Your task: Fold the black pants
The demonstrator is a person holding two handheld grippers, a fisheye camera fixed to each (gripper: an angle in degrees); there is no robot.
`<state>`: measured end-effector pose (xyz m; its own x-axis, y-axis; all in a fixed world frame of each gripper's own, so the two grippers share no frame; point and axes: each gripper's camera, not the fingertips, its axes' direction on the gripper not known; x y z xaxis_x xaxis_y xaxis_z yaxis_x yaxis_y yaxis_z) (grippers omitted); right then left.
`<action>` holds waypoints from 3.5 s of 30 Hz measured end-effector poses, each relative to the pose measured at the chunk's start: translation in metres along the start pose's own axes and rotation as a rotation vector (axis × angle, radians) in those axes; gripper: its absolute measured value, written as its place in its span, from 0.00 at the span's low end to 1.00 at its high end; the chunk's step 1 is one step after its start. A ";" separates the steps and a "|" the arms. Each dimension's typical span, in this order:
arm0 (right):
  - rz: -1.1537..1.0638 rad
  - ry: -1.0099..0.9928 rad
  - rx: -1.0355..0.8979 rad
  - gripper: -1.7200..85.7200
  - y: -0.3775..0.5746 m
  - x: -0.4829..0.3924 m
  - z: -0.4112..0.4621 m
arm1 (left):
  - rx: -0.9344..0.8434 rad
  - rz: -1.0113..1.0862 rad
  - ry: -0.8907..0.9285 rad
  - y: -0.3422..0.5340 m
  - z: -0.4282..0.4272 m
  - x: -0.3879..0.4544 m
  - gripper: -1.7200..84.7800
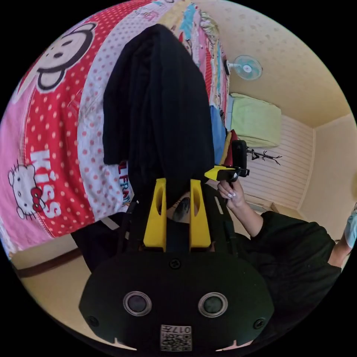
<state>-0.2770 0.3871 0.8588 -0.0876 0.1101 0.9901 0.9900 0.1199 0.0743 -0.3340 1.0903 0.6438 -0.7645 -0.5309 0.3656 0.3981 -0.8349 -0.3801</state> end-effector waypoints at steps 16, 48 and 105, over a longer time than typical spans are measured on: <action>-0.212 -0.273 -0.029 0.08 -0.072 -0.105 -0.105 | 0.053 0.279 0.156 -0.048 -0.086 0.098 0.08; 0.179 -0.025 0.363 0.04 -0.161 -0.137 -0.175 | 0.278 0.509 0.036 -0.142 -0.210 0.184 0.07; -0.051 -0.395 0.213 0.40 -0.051 -0.009 -0.285 | 0.187 -0.062 0.043 -0.176 -0.233 -0.107 0.30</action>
<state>-0.2948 0.0983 0.8801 -0.2120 0.4618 0.8613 0.9420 0.3311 0.0544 -0.4404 1.3276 0.4736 -0.8099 -0.4743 0.3451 0.4338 -0.8803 -0.1920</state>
